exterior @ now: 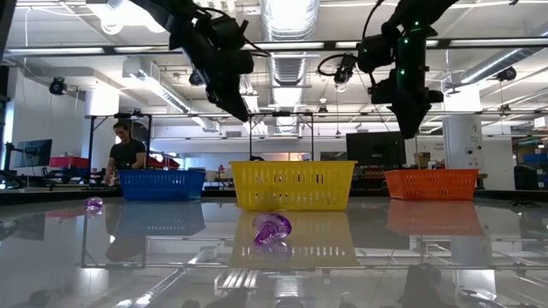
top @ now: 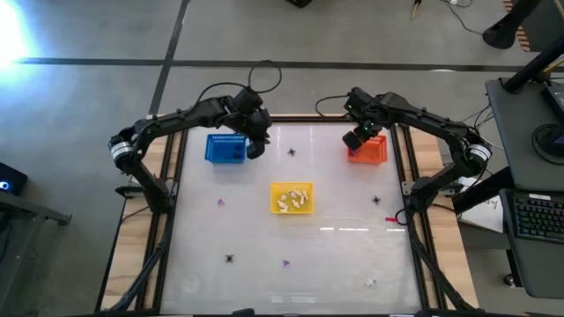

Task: Sort Halloween decoration
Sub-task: Put the black spider toy into the blue bin

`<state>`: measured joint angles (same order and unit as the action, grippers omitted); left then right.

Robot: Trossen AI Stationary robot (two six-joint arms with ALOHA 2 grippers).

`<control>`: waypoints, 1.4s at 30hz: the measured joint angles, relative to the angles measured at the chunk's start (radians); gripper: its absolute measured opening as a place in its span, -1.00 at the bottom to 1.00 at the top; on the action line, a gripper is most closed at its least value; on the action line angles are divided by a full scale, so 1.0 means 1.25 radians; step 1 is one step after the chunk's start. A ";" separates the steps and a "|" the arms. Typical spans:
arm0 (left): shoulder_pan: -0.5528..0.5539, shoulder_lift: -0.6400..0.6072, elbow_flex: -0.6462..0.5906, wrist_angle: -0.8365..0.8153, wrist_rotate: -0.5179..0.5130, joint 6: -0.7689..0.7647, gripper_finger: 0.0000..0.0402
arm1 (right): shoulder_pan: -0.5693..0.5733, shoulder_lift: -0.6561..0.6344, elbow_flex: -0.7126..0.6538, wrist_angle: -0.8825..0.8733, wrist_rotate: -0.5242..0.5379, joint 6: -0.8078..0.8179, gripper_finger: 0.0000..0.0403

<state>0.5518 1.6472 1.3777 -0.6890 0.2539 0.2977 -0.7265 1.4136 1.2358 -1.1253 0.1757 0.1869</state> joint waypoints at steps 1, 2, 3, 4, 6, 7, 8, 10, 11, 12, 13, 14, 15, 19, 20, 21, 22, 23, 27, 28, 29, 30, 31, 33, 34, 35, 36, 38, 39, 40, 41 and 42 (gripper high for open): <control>0.000 0.002 0.000 -0.001 0.006 -0.001 -0.53 | 0.000 0.000 0.001 0.000 0.000 0.004 -0.67; 0.001 0.003 0.000 -0.004 0.015 -0.001 -0.52 | 0.000 0.000 0.001 -0.001 -0.001 0.010 -0.67; 0.001 0.004 0.000 -0.004 0.019 -0.002 -0.50 | 0.000 0.000 0.001 -0.001 -0.005 0.016 -0.67; 0.001 0.005 0.000 0.002 0.019 -0.003 -0.49 | 0.000 0.000 0.001 -0.001 -0.016 0.018 -0.67; 0.001 0.005 0.000 0.020 0.019 -0.013 -0.44 | 0.000 0.000 0.001 -0.001 -0.045 0.018 -0.67; 0.001 0.005 0.000 0.033 0.019 -0.015 -0.41 | 0.000 0.000 0.001 -0.001 -0.058 0.018 -0.67; 0.001 0.006 0.000 0.050 0.018 -0.015 -0.38 | 0.000 0.000 0.001 0.000 -0.067 0.018 -0.67; 0.002 0.012 0.000 0.090 0.016 -0.023 -0.31 | 0.000 0.000 0.001 0.000 -0.073 0.018 -0.67; 0.003 0.017 0.000 0.103 0.015 -0.033 -0.27 | 0.000 0.000 0.001 0.001 -0.076 0.018 -0.67; 0.003 0.024 0.000 0.117 0.014 -0.046 -0.23 | 0.000 0.000 0.001 0.001 -0.077 0.018 -0.67; 0.003 0.030 0.000 0.133 0.014 -0.059 -0.19 | 0.000 0.000 0.001 0.002 -0.077 0.018 -0.67; 0.003 0.038 0.000 0.142 0.014 -0.074 -0.16 | 0.000 0.000 0.001 0.002 -0.078 0.018 -0.67; 0.003 0.043 0.000 0.149 0.014 -0.087 -0.13 | 0.000 0.000 0.001 0.002 -0.078 0.018 -0.67; 0.003 0.072 0.000 0.190 -0.019 -0.165 -0.08 | 0.000 0.000 0.001 0.003 -0.078 0.019 -0.67; 0.003 0.079 0.000 0.200 -0.032 -0.200 -0.08 | 0.000 0.000 0.001 0.003 -0.078 0.021 -0.67; 0.003 0.088 0.000 0.208 -0.038 -0.234 -0.08 | 0.000 0.000 0.000 0.003 -0.078 0.027 -0.67; 0.003 0.097 0.000 0.217 -0.042 -0.263 -0.09 | 0.000 0.000 0.000 0.003 -0.078 0.033 -0.67; 0.003 0.107 0.000 0.223 -0.043 -0.288 -0.11 | 0.000 0.000 0.000 0.003 -0.078 0.037 -0.67; 0.002 0.146 0.000 0.228 -0.044 -0.359 -0.16 | 0.000 0.000 0.000 0.003 -0.078 0.039 -0.67; 0.002 0.154 0.002 0.224 -0.045 -0.369 -0.17 | 0.001 0.000 0.000 0.003 -0.078 0.039 -0.67; 0.002 0.163 0.005 0.221 -0.047 -0.376 -0.18 | 0.001 0.000 0.000 0.003 -0.078 0.039 -0.67; 0.001 0.173 0.011 0.217 -0.050 -0.377 -0.19 | 0.001 0.000 0.000 0.003 -0.078 0.039 -0.67; 0.001 0.180 0.015 0.213 -0.050 -0.374 -0.19 | 0.001 0.000 0.000 0.003 -0.078 0.038 -0.67; 0.001 0.197 0.035 0.204 -0.053 -0.364 -0.20 | 0.001 0.000 0.000 0.003 -0.078 0.038 -0.67; 0.002 0.204 0.047 0.205 -0.055 -0.357 -0.20 | 0.001 0.000 0.000 0.004 -0.078 0.038 -0.67; 0.001 0.216 0.062 0.199 -0.058 -0.352 -0.20 | 0.001 0.000 0.000 0.005 -0.078 0.038 -0.67; 0.001 0.228 0.081 0.185 -0.057 -0.350 -0.20 | 0.001 0.000 0.000 0.006 -0.078 0.038 -0.67; 0.001 0.260 0.126 0.134 -0.057 -0.334 -0.20 | 0.002 0.000 0.000 0.006 -0.078 0.039 -0.67; 0.000 0.276 0.152 0.095 -0.057 -0.317 -0.20 | 0.002 0.000 0.000 0.006 -0.078 0.039 -0.67; -0.002 0.293 0.181 0.058 -0.057 -0.296 -0.20 | 0.002 0.000 0.000 0.006 -0.078 0.039 -0.67; -0.004 0.306 0.212 0.029 -0.057 -0.276 -0.20 | 0.002 0.000 0.000 0.006 -0.078 0.039 -0.67; -0.006 0.318 0.245 -0.004 -0.057 -0.259 -0.20 | 0.002 0.000 0.000 0.006 -0.078 0.039 -0.67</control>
<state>0.5448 2.0444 1.6839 -0.6941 0.1825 -0.0257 -0.7246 1.4136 1.2354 -1.1180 0.0779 0.2350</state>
